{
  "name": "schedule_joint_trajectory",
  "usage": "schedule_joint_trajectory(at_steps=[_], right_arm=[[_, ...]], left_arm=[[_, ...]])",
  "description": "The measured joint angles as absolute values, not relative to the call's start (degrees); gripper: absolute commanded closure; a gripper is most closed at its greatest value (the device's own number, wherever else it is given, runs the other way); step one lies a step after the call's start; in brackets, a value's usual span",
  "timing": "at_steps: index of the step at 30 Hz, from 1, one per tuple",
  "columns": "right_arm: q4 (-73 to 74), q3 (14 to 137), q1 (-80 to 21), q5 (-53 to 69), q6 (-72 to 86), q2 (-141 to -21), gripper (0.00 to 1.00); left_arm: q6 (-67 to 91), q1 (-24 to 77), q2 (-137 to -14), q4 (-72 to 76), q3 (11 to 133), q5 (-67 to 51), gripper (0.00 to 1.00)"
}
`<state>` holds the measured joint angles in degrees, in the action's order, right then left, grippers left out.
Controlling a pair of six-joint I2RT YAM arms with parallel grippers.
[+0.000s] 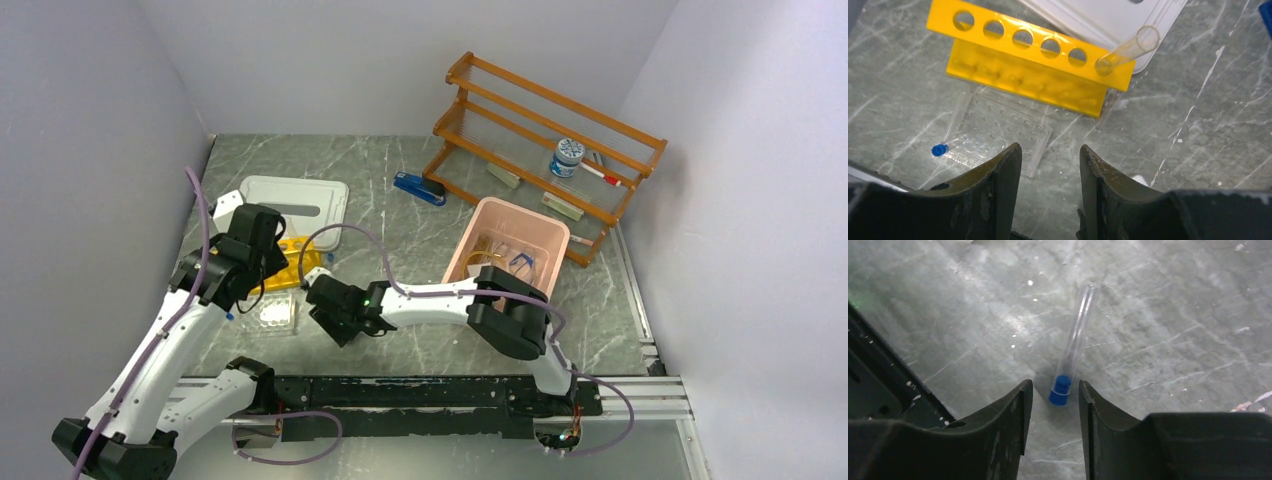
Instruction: Organize the chemistry lab equipment
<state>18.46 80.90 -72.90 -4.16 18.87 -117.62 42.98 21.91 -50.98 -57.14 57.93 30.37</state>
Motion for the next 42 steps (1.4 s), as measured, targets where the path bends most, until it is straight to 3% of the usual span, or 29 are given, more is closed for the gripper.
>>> schedule_joint_trajectory(at_steps=[7,11,18,24,29,35,42], right_arm=[[18.74,82.00,-72.95,-10.76,19.14,-119.02,0.88],[18.46,81.82,-72.95,-13.34,19.25,-119.07,0.94],[14.57,74.08,-71.33,-15.05,19.27,-114.26,0.96],[13.43,66.59,-66.43,-14.11,19.35,-108.40,0.96],[10.39,64.58,-61.58,-11.40,19.77,-105.60,0.96],[7.33,64.51,-58.43,-8.47,20.38,-105.12,0.96],[6.11,64.23,-58.17,-6.59,20.60,-105.12,0.96]], left_arm=[[43.92,20.21,-53.41,-57.19,57.39,27.79,0.51],[43.97,19.00,-54.81,-57.06,57.39,26.76,0.51],[45.04,17.93,-54.96,-56.36,56.77,25.15,0.36],[46.41,17.78,-56.38,-51.27,47.16,21.65,0.19],[46.92,17.78,-57.74,-46.59,39.44,18.48,0.21],[47.00,17.76,-56.80,-41.36,34.11,14.96,0.34],[47.79,17.74,-58.33,-38.74,32.80,13.21,0.32]])
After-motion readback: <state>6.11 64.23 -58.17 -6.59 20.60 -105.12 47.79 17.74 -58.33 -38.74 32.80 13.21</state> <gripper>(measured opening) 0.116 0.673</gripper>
